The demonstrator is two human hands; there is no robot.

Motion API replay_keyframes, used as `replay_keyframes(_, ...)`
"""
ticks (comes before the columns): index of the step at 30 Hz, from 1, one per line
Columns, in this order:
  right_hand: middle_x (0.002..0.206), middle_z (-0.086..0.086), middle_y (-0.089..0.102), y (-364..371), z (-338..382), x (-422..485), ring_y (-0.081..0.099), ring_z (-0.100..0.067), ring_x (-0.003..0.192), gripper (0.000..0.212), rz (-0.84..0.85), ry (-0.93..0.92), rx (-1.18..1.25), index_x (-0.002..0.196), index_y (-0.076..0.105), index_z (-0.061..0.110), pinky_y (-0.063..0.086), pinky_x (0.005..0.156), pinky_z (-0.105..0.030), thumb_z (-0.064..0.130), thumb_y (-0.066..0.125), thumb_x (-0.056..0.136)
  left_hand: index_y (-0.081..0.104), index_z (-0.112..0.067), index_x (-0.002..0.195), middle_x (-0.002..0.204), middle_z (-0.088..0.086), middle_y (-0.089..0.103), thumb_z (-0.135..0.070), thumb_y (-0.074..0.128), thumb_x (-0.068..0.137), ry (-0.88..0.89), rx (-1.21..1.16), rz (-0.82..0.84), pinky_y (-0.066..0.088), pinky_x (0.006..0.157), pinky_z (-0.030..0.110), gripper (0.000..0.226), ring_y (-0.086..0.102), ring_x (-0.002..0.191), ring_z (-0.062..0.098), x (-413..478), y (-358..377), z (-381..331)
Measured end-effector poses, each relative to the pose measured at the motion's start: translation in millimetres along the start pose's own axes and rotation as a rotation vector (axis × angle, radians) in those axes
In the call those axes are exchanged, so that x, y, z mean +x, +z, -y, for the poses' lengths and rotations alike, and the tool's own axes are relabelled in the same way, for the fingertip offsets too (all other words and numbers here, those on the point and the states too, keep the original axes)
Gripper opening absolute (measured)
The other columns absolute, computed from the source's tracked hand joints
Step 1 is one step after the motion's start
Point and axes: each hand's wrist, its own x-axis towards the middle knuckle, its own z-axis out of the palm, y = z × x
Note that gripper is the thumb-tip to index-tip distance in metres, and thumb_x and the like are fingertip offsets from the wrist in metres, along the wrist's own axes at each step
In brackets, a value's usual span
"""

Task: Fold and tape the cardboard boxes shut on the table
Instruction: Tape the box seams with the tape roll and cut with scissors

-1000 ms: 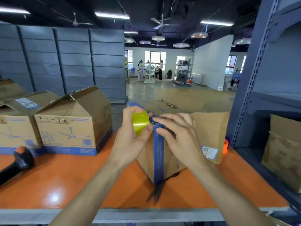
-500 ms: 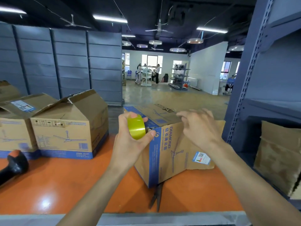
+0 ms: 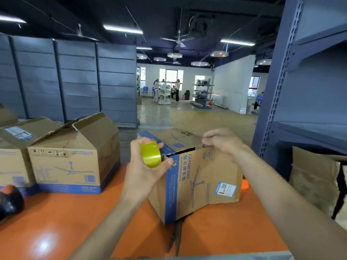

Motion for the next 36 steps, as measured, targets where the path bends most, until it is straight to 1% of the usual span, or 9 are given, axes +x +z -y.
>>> replay_keyframes(7, 0.09, 0.012, 0.07, 21.0, -8.5, -11.4, 0.062, -0.002, 0.086, 0.035, -0.102, -0.05, 0.266, 0.08, 0.075, 0.031, 0.039, 0.065, -0.014, 0.006, 0.055, 0.095, 0.043, -0.033, 0.118, 0.116, -0.016, 0.072, -0.028, 0.083, 0.078, -0.02, -0.019, -0.021, 0.054, 0.096, 0.057, 0.056, 0.069, 0.109, 0.008, 6.1, -4.9, -2.9)
replay_keyframes(18, 0.068, 0.023, 0.063, 38.7, -13.1, -24.6, 0.057, 0.001, 0.068, 0.032, -0.234, -0.187, 0.163, 0.081, 0.073, 0.036, 0.04, 0.064, -0.027, 0.018, 0.051, 0.096, 0.044, -0.026, 0.119, 0.122, -0.007, 0.072, -0.004, 0.075, 0.09, -0.043, -0.122, -0.031, 0.055, 0.099, 0.042, 0.047, 0.065, 0.12, 0.007, 0.2, -10.7, 13.4)
replay_keyframes(20, 0.077, 0.02, 0.069, 41.8, -13.6, -30.1, 0.065, -0.005, 0.077, 0.022, -0.207, -0.26, 0.039, 0.093, 0.072, 0.037, 0.046, 0.082, -0.03, 0.026, 0.053, 0.098, 0.044, -0.02, 0.12, 0.123, -0.002, 0.072, 0.001, 0.074, 0.089, -0.025, -0.163, -0.056, 0.058, 0.095, 0.036, 0.048, 0.063, 0.125, 0.01, 0.5, -9.3, 16.4)
replay_keyframes(22, 0.099, 0.015, 0.074, 47.0, -10.4, -37.6, 0.065, -0.015, 0.107, 0.023, -0.179, -0.295, -0.163, 0.115, 0.069, 0.042, 0.025, 0.118, -0.04, 0.045, 0.053, 0.099, 0.044, -0.018, 0.12, 0.121, -0.003, 0.071, 0.004, 0.074, 0.088, 0.002, -0.188, -0.076, 0.058, 0.094, 0.034, 0.049, 0.062, 0.126, 0.013, 1.3, -6.0, 17.9)
replay_keyframes(24, 0.113, 0.011, 0.074, 53.1, -3.8, -45.9, 0.056, -0.02, 0.125, 0.038, -0.134, -0.309, -0.311, 0.131, 0.061, 0.046, 0.004, 0.123, -0.041, 0.059, 0.049, 0.097, 0.045, -0.019, 0.12, 0.12, -0.009, 0.07, 0.003, 0.075, 0.087, 0.015, -0.188, -0.079, 0.059, 0.093, 0.037, 0.05, 0.063, 0.125, 0.013, 2.1, -2.5, 18.0)
replay_keyframes(26, 0.112, 0.012, 0.074, 58.5, 4.3, -51.0, 0.059, -0.015, 0.124, 0.041, -0.102, -0.356, -0.307, 0.133, 0.06, 0.047, 0.014, 0.123, -0.043, 0.061, 0.051, 0.096, 0.045, -0.019, 0.119, 0.117, -0.014, 0.07, -0.001, 0.079, 0.085, 0.029, -0.189, -0.091, 0.06, 0.091, 0.037, 0.051, 0.064, 0.124, 0.013, 3.2, -1.6, 17.7)
replay_keyframes(29, 0.107, 0.017, 0.075, 67.4, 11.3, -56.9, 0.064, -0.001, 0.112, 0.032, -0.053, -0.45, -0.203, 0.129, 0.064, 0.044, 0.038, 0.112, -0.039, 0.049, 0.055, 0.099, 0.046, -0.02, 0.119, 0.117, -0.013, 0.07, -0.001, 0.081, 0.083, 0.038, -0.212, -0.095, 0.06, 0.089, 0.034, 0.054, 0.063, 0.124, 0.012, 5.7, -2.9, 17.7)
replay_keyframes(31, 0.096, 0.021, 0.075, 76.0, 13.2, -58.8, 0.065, 0.011, 0.089, 0.031, -0.019, -0.495, -0.172, 0.13, 0.065, 0.041, 0.046, 0.091, -0.015, 0.034, 0.053, 0.102, 0.044, -0.018, 0.12, 0.117, -0.011, 0.069, 0.002, 0.08, 0.083, 0.039, -0.231, -0.074, 0.06, 0.087, 0.031, 0.055, 0.062, 0.126, 0.013, 6.1, -2.6, 17.7)
replay_keyframes(36, 0.109, 0.025, 0.073, 81.4, 22.3, -56.4, 0.051, 0.003, 0.051, 0.047, 0.16, -0.486, -0.17, 0.141, 0.054, 0.042, 0.035, 0.053, -0.009, 0.022, 0.05, 0.098, 0.04, -0.01, 0.125, 0.122, 0.009, 0.067, 0.005, 0.075, 0.086, 0.025, -0.274, 0.012, 0.06, 0.089, 0.037, 0.055, 0.064, 0.123, 0.022, 7.3, -12.0, 16.3)
